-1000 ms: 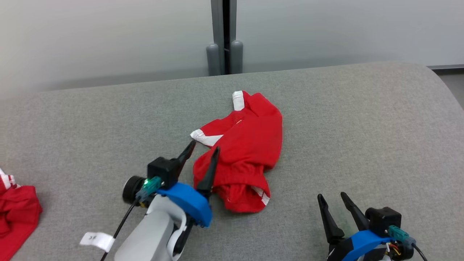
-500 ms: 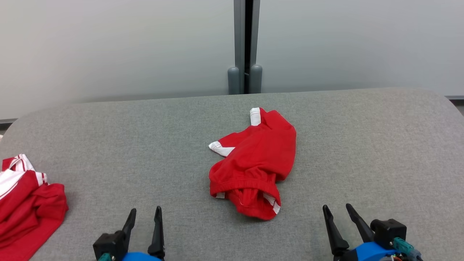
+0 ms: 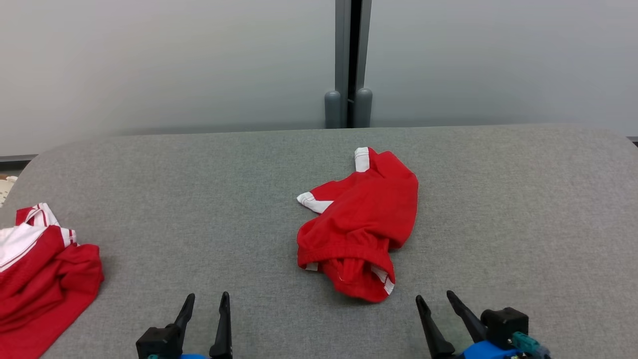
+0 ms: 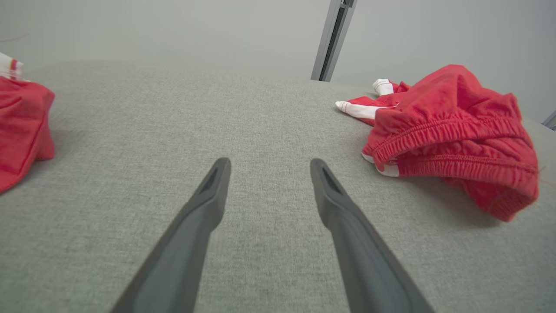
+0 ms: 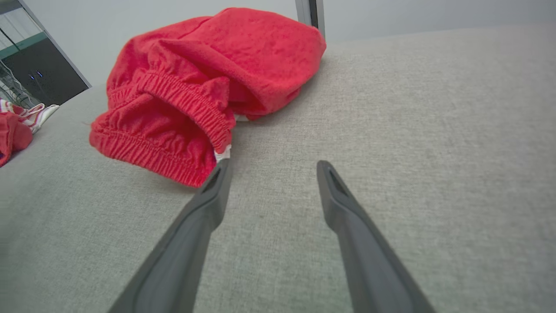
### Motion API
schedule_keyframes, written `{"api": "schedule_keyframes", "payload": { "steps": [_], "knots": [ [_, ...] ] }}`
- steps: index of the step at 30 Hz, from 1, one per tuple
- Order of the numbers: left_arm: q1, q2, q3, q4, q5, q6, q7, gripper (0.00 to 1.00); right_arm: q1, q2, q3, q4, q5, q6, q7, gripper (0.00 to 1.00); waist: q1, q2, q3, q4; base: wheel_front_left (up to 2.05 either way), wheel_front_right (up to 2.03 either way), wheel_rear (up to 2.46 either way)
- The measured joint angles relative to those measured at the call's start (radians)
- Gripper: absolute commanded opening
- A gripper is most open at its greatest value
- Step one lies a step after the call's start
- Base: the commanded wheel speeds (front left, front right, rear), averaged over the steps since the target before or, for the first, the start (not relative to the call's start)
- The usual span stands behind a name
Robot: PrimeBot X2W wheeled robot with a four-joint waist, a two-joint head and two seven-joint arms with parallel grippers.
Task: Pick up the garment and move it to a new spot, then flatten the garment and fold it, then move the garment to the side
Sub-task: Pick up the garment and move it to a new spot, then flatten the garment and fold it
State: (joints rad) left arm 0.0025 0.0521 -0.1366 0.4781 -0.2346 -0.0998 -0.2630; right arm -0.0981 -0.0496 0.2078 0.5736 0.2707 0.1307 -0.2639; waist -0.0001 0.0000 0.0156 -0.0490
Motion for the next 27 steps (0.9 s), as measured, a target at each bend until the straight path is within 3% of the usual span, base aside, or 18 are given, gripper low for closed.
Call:
{"api": "schedule_keyframes", "payload": {
  "steps": [5, 13, 14, 15, 18, 22, 27],
  "knots": [
    [-0.010, 0.000, -0.030, 0.009, -0.021, -0.007, 0.000, 1.00, -0.045, 0.000, 0.067, 0.029, 0.025, 0.000, 0.000, 1.00, 0.0001, 0.0001, 0.015, 0.024, 0.00, 0.00, 0.00],
    [-0.032, -0.001, -0.040, 0.023, -0.028, -0.008, 0.000, 1.00, -0.114, 0.000, 0.071, 0.092, 0.025, 0.000, 0.000, 1.00, 0.0001, 0.0000, 0.058, 0.077, 0.00, 0.00, 0.00],
    [-0.033, -0.001, -0.039, 0.026, -0.028, -0.008, 0.000, 1.00, -0.122, 0.000, 0.072, 0.101, 0.023, 0.000, 0.000, 0.82, 0.0001, 0.0000, 0.063, 0.083, 0.00, 0.00, 0.00],
    [-0.036, -0.001, -0.037, 0.028, -0.028, -0.008, 0.000, 1.00, -0.128, 0.001, 0.072, 0.110, 0.021, 0.000, 0.000, 0.51, 0.0001, 0.0000, 0.069, 0.088, 0.00, 0.00, 0.00],
    [-0.045, -0.001, -0.036, 0.029, -0.028, -0.008, 0.000, 1.00, -0.138, 0.000, 0.069, 0.137, 0.021, 0.000, 0.000, 0.00, 0.0001, 0.0000, 0.082, 0.100, 0.00, 0.00, 0.00],
    [-0.047, -0.001, -0.031, 0.025, -0.028, -0.008, 0.000, 1.00, -0.149, 0.001, 0.018, 0.148, 0.030, 0.000, 0.000, 0.00, 0.0001, 0.0000, 0.091, 0.104, 0.00, 0.00, 0.00],
    [-0.047, -0.001, -0.030, 0.019, -0.035, -0.008, 0.000, 1.00, -0.161, 0.000, -0.172, 0.061, -0.019, 0.000, 0.000, 0.00, 0.0001, 0.0000, 0.083, 0.090, 0.00, 0.00, 0.00]
  ]
}}
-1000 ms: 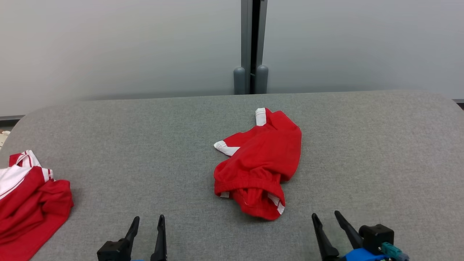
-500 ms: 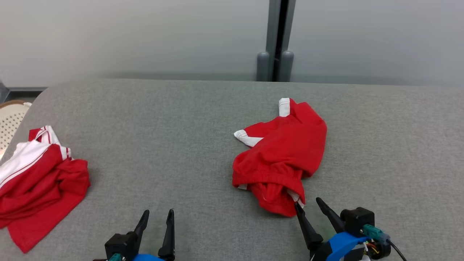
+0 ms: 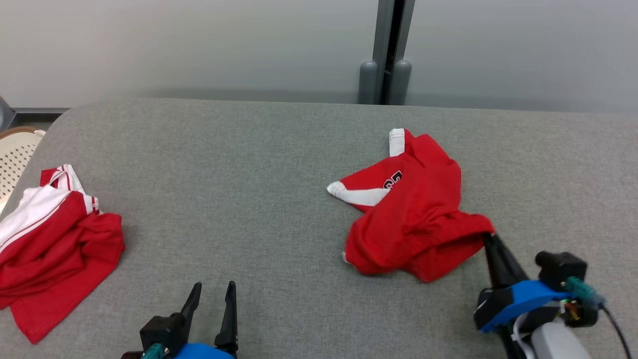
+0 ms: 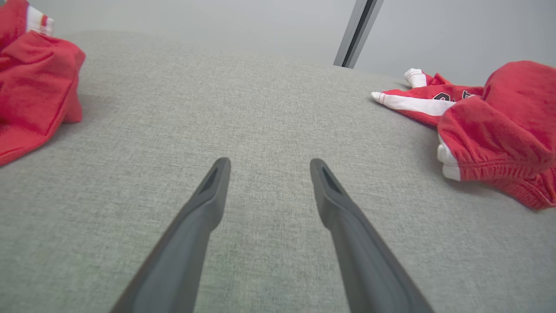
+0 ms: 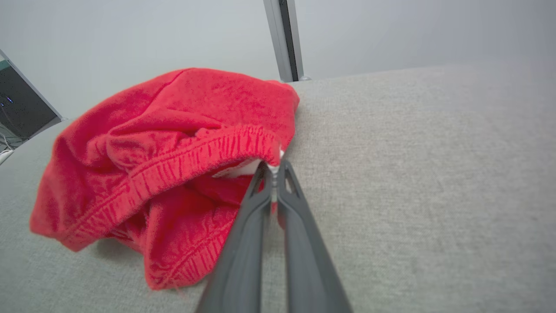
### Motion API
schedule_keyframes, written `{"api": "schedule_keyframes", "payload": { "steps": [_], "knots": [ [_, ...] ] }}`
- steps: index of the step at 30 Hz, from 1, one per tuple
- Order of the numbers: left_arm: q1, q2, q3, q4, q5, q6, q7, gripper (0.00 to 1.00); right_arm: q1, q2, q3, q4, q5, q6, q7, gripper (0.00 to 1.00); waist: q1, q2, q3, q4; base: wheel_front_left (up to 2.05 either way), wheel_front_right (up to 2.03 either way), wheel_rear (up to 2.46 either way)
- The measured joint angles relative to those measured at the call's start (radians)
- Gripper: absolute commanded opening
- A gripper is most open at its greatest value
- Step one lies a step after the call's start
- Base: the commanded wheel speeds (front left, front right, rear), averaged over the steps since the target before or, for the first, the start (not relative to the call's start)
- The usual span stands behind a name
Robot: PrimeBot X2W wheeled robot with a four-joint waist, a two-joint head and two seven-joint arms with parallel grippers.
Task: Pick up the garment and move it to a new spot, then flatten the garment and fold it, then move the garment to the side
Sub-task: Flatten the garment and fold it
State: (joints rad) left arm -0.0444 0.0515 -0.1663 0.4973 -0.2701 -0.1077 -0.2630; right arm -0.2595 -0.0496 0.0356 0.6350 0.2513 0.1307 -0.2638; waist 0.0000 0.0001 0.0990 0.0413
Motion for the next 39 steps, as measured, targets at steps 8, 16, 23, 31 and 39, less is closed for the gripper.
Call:
{"api": "schedule_keyframes", "payload": {
  "steps": [8, 16, 23, 31, 39],
  "knots": [
    [0.002, 0.000, -0.013, 0.001, -0.027, 0.003, 0.000, 1.00, -0.142, -0.126, -0.160, -0.203, -0.114, 0.000, 0.001, 0.00, 0.0000, 0.0000, -0.034, -0.027, 0.00, 0.00, 0.00],
    [0.011, -0.001, -0.043, 0.005, -0.064, 0.010, 0.000, 1.00, -0.335, -0.207, 0.001, -0.289, -0.126, 0.000, 0.001, 0.00, 0.0000, 0.0000, -0.066, -0.005, 0.00, 0.00, 0.00],
    [0.022, -0.001, -0.047, 0.016, -0.066, 0.014, 0.000, 1.00, -0.497, -0.170, 0.266, -0.268, -0.073, 0.000, 0.002, 0.00, 0.0001, 0.0000, -0.076, 0.045, 0.00, 0.00, 0.00],
    [0.030, 0.000, -0.047, 0.019, -0.064, 0.014, 0.000, 1.00, -0.589, -0.145, 0.368, -0.335, 0.019, 0.000, 0.001, 0.00, 0.0000, 0.0000, -0.071, 0.091, 0.00, 0.00, 0.00],
    [0.042, -0.001, -0.040, 0.021, -0.073, 0.019, 0.000, 1.00, -0.309, -0.271, 0.290, -0.219, 0.040, 0.000, 0.001, 0.00, 0.0000, 0.0000, -0.053, 0.072, 0.00, 0.00, 0.00]
  ]
}}
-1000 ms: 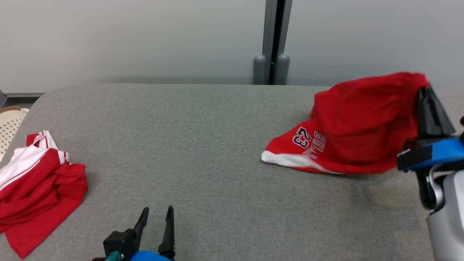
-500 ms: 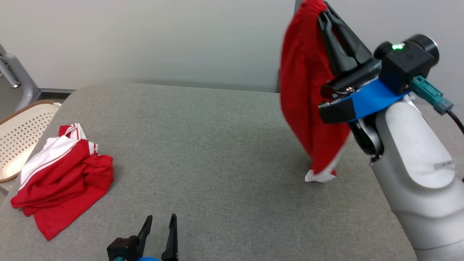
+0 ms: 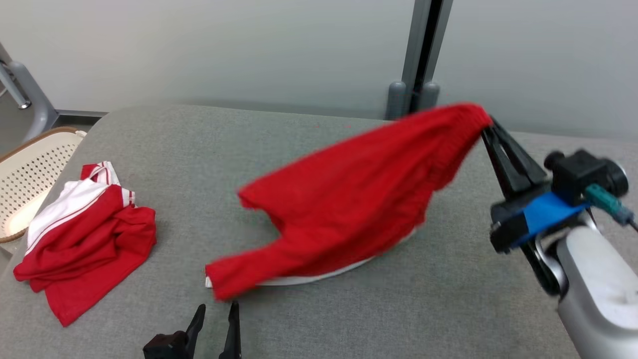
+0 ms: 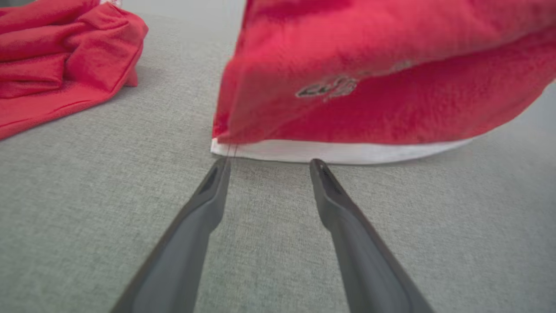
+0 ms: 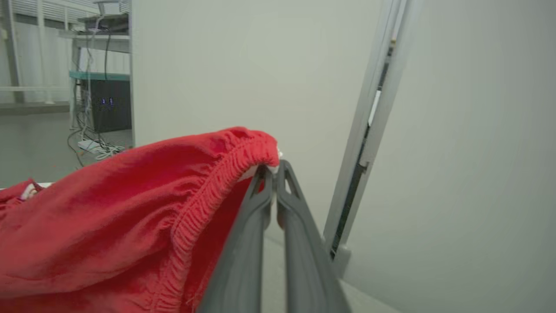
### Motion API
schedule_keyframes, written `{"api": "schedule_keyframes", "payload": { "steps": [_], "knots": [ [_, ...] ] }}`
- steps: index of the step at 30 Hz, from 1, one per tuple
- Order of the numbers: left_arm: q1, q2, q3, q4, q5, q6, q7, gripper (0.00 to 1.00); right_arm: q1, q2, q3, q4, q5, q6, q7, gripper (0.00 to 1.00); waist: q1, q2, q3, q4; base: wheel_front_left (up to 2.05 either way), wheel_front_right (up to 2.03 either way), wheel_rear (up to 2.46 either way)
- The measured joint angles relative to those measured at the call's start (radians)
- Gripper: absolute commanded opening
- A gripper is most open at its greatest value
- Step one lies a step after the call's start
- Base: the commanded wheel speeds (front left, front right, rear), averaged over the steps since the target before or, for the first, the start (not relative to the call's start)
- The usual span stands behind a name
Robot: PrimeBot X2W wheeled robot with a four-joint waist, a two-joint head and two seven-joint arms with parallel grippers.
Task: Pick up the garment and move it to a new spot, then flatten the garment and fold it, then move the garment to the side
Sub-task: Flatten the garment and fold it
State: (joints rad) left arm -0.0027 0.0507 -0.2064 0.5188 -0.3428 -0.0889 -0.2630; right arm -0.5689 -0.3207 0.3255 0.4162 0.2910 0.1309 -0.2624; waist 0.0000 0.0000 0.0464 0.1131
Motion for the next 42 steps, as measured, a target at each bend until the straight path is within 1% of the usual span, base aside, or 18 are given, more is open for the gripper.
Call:
{"api": "schedule_keyframes", "payload": {
  "steps": [2, 3, 4, 5, 6, 7, 10, 15, 20, 26, 31, 37, 40, 42],
  "knots": [
    [0.000, 0.001, 0.005, 0.001, 0.001, 0.000, 0.000, 1.00, 0.085, -0.021, -0.025, 0.049, -0.008, 0.000, 0.000, 0.00, 0.0000, 0.0000, 0.006, -0.011, 0.00, 0.00, 0.00],
    [-0.002, 0.000, 0.006, 0.001, 0.002, 0.000, 0.000, 1.00, 0.126, -0.028, -0.033, 0.079, -0.015, 0.000, 0.000, 0.05, 0.0000, 0.0000, 0.009, -0.016, 0.00, 0.00, 0.00],
    [-0.002, 0.000, 0.008, 0.002, 0.005, -0.001, 0.000, 1.00, 0.163, -0.032, -0.041, 0.112, -0.024, 0.000, 0.000, 0.23, 0.0000, 0.0000, 0.011, -0.021, 0.00, 0.00, 0.00],
    [-0.004, 0.000, 0.011, 0.003, 0.008, -0.001, 0.000, 1.00, 0.195, -0.031, -0.056, 0.145, -0.028, 0.000, 0.000, 0.59, 0.0001, 0.0000, 0.013, -0.027, 0.00, 0.00, 0.00],
    [-0.006, 0.000, 0.012, 0.004, 0.008, -0.002, 0.000, 1.00, 0.222, -0.030, -0.073, 0.188, -0.034, 0.000, 0.001, 0.89, 0.0000, 0.0000, 0.013, -0.031, 0.00, 0.00, 0.00],
    [-0.008, 0.001, 0.014, 0.005, 0.008, -0.002, 0.000, 1.00, 0.247, -0.026, -0.091, 0.208, -0.037, 0.000, 0.001, 1.00, 0.0000, 0.0000, 0.015, -0.036, 0.00, 0.00, 0.00],
    [-0.018, 0.000, 0.018, 0.005, 0.008, -0.003, 0.000, 1.00, 0.290, 0.008, -0.171, 0.237, -0.067, 0.000, 0.000, 1.00, 0.0000, 0.0000, 0.017, -0.049, 0.00, 0.00, 0.00],
    [-0.023, 0.000, 0.027, 0.001, 0.010, -0.005, 0.000, 1.00, 0.355, 0.071, -0.265, 0.218, -0.129, 0.000, 0.000, 1.00, 0.0000, 0.0000, 0.013, -0.072, 0.00, 0.00, 0.00],
    [-0.047, 0.000, 0.024, 0.000, 0.008, -0.009, 0.000, 1.00, 0.376, 0.129, -0.302, 0.168, -0.159, 0.000, 0.000, 1.00, 0.0000, 0.0000, 0.012, -0.090, 0.00, 0.00, 0.00],
    [-0.111, 0.000, -0.006, 0.015, -0.014, -0.015, 0.000, 1.00, 0.388, 0.174, -0.301, 0.116, -0.180, 0.000, 0.000, 1.00, 0.0000, 0.0000, 0.023, -0.102, 0.00, 0.00, 0.00],
    [-0.255, 0.000, -0.036, 0.089, -0.030, -0.023, 0.000, 1.00, 0.391, 0.196, -0.271, 0.096, -0.183, 0.000, 0.000, 1.00, 0.0000, 0.0000, 0.054, -0.119, 0.00, 0.00, 0.00],
    [-0.470, 0.000, -0.087, 0.276, -0.070, -0.034, 0.003, 1.00, 0.371, 0.208, -0.232, 0.079, -0.183, 0.000, 0.000, 1.00, 0.0000, 0.0000, 0.103, -0.157, 0.00, 0.00, 0.00],
    [-0.557, -0.001, -0.102, 0.375, -0.105, -0.035, 0.051, 1.00, 0.357, 0.214, -0.215, 0.077, -0.180, 0.000, 0.000, 1.00, 0.0000, 0.0000, 0.125, -0.179, 0.00, 0.00, 0.00],
    [-0.599, 0.001, -0.109, 0.439, -0.106, -0.035, 0.081, 1.00, 0.349, 0.215, -0.208, 0.076, -0.176, 0.000, 0.000, 1.00, 0.0000, 0.0000, 0.139, -0.193, 0.00, 0.00, 0.00]
  ]
}}
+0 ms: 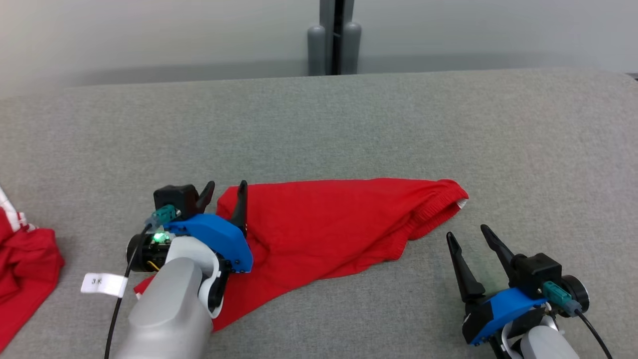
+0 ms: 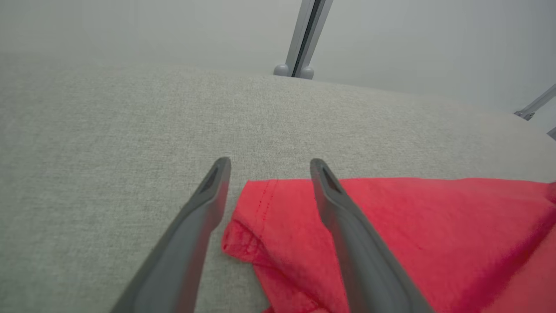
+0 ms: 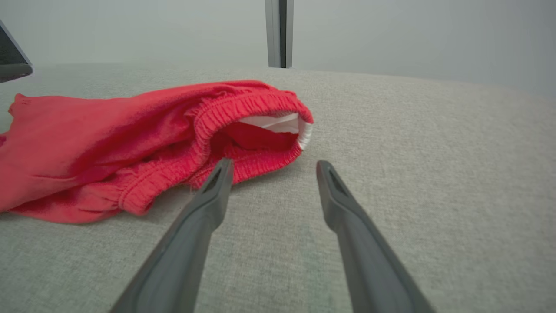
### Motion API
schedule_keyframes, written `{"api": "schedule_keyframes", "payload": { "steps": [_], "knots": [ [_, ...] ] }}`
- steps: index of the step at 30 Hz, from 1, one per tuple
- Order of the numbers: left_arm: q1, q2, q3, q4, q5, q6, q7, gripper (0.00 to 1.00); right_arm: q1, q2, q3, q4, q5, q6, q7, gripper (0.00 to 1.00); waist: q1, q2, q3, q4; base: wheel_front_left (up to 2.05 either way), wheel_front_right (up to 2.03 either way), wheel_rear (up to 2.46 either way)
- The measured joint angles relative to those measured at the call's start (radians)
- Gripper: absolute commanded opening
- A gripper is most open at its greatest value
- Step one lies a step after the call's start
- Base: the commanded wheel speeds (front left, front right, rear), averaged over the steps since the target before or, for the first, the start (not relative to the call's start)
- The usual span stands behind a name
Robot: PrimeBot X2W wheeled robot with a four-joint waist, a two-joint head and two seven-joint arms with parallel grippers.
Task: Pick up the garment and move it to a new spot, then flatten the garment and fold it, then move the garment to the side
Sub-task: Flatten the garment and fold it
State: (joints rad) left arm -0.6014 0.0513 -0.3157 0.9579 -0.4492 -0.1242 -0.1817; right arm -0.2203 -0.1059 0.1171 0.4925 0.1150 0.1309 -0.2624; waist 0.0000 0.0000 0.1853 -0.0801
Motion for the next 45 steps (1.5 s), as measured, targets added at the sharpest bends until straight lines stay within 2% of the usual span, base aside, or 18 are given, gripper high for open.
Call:
{"api": "schedule_keyframes", "payload": {
  "steps": [6, 7, 8, 9, 10, 11, 20, 24, 27, 32, 38, 45],
  "knots": [
    [-0.066, 0.002, -0.017, 0.147, -0.001, 0.000, 0.050, 1.00, -0.012, 0.005, 0.003, 0.000, 0.001, 0.000, 0.000, 1.00, 0.0001, 0.0000, 0.026, -0.026, 0.00, 0.00, 0.00],
    [-0.073, 0.002, -0.019, 0.163, -0.001, 0.000, 0.050, 0.92, -0.013, 0.005, 0.001, 0.000, 0.001, 0.000, 0.000, 1.00, 0.0000, 0.0000, 0.027, -0.027, 0.00, 0.00, 0.00],
    [-0.079, 0.002, -0.022, 0.178, -0.001, 0.000, 0.057, 0.65, -0.013, 0.005, 0.000, 0.000, 0.001, 0.000, 0.000, 1.00, 0.0001, 0.0000, 0.028, -0.027, 0.00, 0.00, 0.00],
    [-0.081, 0.002, -0.025, 0.189, -0.002, 0.000, 0.056, 0.45, -0.013, 0.006, -0.002, 0.000, 0.001, 0.000, 0.000, 1.00, 0.0000, 0.0000, 0.029, -0.027, 0.00, 0.00, 0.00],
    [-0.082, 0.001, -0.028, 0.195, -0.003, 0.000, 0.052, 0.08, -0.013, 0.006, -0.003, 0.000, 0.001, 0.000, 0.000, 1.00, 0.0000, 0.0000, 0.030, -0.026, 0.00, 0.00, 0.00],
    [-0.082, 0.002, -0.036, 0.197, -0.003, 0.000, 0.033, 0.00, -0.013, 0.007, -0.005, 0.001, 0.001, 0.000, 0.000, 1.00, 0.0001, 0.0000, 0.031, -0.025, 0.00, 0.00, 0.00],
    [-0.103, 0.001, -0.128, 0.117, -0.047, -0.002, -0.062, 0.00, -0.020, 0.020, -0.007, 0.009, 0.008, 0.000, 0.000, 1.00, 0.0000, 0.0000, -0.009, 0.010, 0.00, 0.00, 0.00],
    [-0.102, 0.000, -0.186, -0.007, -0.072, -0.002, -0.077, 0.00, -0.004, 0.021, -0.017, 0.018, 0.019, 0.000, 0.000, 1.00, 0.0000, 0.0000, -0.052, 0.039, 0.00, 0.00, 0.00],
    [-0.088, 0.000, -0.174, -0.155, -0.058, -0.006, -0.080, 0.00, 0.019, 0.022, -0.026, 0.022, 0.021, 0.000, 0.000, 1.00, -0.0002, 0.0000, -0.087, 0.066, 0.00, 0.00, 0.00],
    [0.103, 0.010, -0.179, -0.278, -0.034, -0.006, -0.081, 0.00, 0.059, 0.029, -0.038, 0.027, 0.029, 0.000, 0.000, 1.00, -0.0002, 0.0000, -0.135, 0.102, 0.00, 0.00, 0.00],
    [0.351, 0.040, -0.180, -0.233, -0.056, -0.006, -0.081, 0.00, 0.094, 0.035, -0.045, 0.036, 0.038, 0.000, 0.000, 1.00, -0.0002, 0.0000, -0.161, 0.139, 0.00, 0.00, 0.00],
    [0.468, 0.041, -0.143, -0.127, -0.096, 0.002, -0.081, 0.00, 0.109, 0.037, -0.049, 0.045, 0.038, 0.000, 0.000, 1.00, -0.0002, 0.0000, -0.172, 0.167, 0.00, 0.00, 0.00]
  ]
}}
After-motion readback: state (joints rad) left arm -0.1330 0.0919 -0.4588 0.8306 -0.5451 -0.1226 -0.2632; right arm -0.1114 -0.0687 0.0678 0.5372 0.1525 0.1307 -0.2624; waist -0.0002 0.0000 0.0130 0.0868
